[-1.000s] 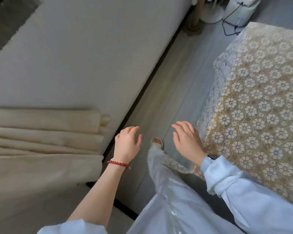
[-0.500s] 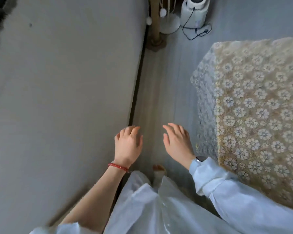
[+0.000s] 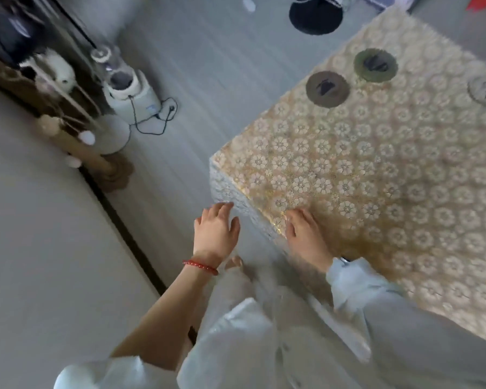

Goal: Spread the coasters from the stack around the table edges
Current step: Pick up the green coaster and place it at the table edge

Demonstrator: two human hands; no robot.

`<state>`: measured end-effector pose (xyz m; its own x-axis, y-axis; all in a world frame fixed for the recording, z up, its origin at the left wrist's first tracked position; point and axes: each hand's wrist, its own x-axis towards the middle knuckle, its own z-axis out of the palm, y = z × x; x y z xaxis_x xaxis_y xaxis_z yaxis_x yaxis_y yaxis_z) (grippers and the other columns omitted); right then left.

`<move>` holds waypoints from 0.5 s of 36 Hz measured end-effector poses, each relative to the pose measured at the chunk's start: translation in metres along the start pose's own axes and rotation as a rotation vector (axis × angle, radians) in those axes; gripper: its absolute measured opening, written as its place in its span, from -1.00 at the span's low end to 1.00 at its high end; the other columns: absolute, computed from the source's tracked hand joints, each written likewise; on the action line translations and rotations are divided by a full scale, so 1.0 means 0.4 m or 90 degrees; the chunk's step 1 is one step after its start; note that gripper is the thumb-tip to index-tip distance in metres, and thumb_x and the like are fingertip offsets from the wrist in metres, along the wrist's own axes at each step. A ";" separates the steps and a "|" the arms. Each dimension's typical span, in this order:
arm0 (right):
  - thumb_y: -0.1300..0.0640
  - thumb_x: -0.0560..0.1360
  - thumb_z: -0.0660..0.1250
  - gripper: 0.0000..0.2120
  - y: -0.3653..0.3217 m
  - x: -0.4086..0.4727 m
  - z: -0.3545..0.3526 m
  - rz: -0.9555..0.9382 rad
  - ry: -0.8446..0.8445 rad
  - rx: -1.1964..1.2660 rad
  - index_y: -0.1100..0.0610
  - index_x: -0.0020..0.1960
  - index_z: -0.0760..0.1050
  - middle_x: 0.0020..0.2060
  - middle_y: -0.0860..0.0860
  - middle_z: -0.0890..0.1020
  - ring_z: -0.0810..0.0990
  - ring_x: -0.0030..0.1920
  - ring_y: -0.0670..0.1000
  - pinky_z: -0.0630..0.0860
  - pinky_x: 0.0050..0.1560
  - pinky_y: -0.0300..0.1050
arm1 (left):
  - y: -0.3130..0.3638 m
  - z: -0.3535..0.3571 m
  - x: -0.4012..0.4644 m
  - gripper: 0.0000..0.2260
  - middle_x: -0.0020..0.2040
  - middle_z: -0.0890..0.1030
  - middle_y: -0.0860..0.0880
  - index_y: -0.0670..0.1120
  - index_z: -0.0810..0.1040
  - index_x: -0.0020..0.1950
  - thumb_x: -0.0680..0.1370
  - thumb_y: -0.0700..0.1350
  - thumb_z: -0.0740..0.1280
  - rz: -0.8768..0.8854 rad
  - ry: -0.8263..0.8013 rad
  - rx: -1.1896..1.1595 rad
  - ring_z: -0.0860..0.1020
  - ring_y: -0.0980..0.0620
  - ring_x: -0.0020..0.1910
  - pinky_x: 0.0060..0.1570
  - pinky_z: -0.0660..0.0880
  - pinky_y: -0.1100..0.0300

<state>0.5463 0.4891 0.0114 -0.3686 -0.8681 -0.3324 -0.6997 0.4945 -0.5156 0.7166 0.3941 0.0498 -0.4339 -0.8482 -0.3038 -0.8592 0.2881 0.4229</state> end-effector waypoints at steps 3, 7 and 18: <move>0.25 0.46 0.16 -0.77 -0.020 0.064 -0.049 0.074 0.051 0.052 0.23 0.10 0.43 0.08 0.21 0.52 0.44 0.13 0.21 0.44 0.13 0.17 | 0.032 -0.035 0.154 -0.62 0.35 0.40 -0.13 -0.09 0.33 0.35 0.54 -0.07 0.17 0.059 -0.048 0.018 0.34 -0.17 0.32 0.25 0.29 -0.10; 0.23 0.48 0.12 -0.79 0.010 0.131 -0.105 0.126 0.135 0.117 0.24 0.04 0.45 -0.10 0.20 0.57 0.51 -0.05 0.18 0.49 -0.03 0.10 | 0.120 -0.048 0.324 -0.59 0.37 0.36 -0.15 -0.10 0.28 0.38 0.54 -0.06 0.18 0.149 -0.102 0.061 0.30 -0.17 0.35 0.30 0.27 -0.13; 0.31 0.45 0.09 -0.86 0.211 0.497 -0.332 0.247 0.310 0.187 0.15 -0.09 0.38 -0.17 0.16 0.47 0.43 -0.05 0.11 0.40 -0.06 -0.02 | 0.332 0.043 0.706 -0.45 0.50 0.10 -0.16 -0.09 0.08 0.46 0.53 0.00 0.19 0.197 -0.166 0.116 0.09 -0.19 0.46 0.36 0.16 -0.21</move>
<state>0.3327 0.3527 0.0065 -0.8402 -0.5118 -0.1791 -0.2918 0.7052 -0.6462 0.4754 0.2003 0.0053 -0.7124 -0.5754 -0.4017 -0.7013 0.6050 0.3771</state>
